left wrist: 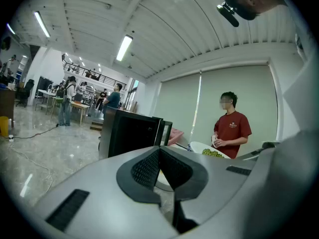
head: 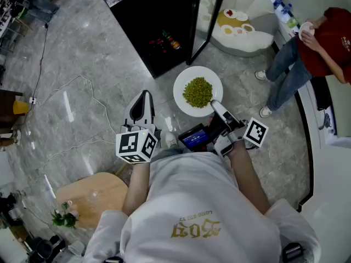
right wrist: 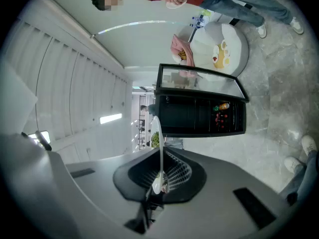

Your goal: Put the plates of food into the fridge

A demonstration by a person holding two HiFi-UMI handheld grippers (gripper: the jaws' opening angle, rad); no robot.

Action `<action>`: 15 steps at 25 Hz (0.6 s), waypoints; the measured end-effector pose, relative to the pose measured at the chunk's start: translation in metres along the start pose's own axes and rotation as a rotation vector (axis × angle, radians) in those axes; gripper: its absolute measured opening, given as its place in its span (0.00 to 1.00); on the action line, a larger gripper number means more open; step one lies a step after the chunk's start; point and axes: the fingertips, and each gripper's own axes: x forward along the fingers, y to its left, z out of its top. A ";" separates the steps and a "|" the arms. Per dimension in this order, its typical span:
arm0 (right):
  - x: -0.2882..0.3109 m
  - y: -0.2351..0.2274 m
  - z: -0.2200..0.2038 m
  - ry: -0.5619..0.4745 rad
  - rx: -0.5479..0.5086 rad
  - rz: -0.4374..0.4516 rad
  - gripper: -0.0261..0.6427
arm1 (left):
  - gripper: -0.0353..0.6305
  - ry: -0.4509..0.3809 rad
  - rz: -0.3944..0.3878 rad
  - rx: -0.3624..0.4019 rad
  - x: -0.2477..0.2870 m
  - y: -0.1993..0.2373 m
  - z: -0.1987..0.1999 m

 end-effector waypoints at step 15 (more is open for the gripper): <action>0.002 0.001 0.001 0.024 0.034 0.041 0.06 | 0.06 -0.002 0.027 -0.002 -0.005 -0.006 -0.007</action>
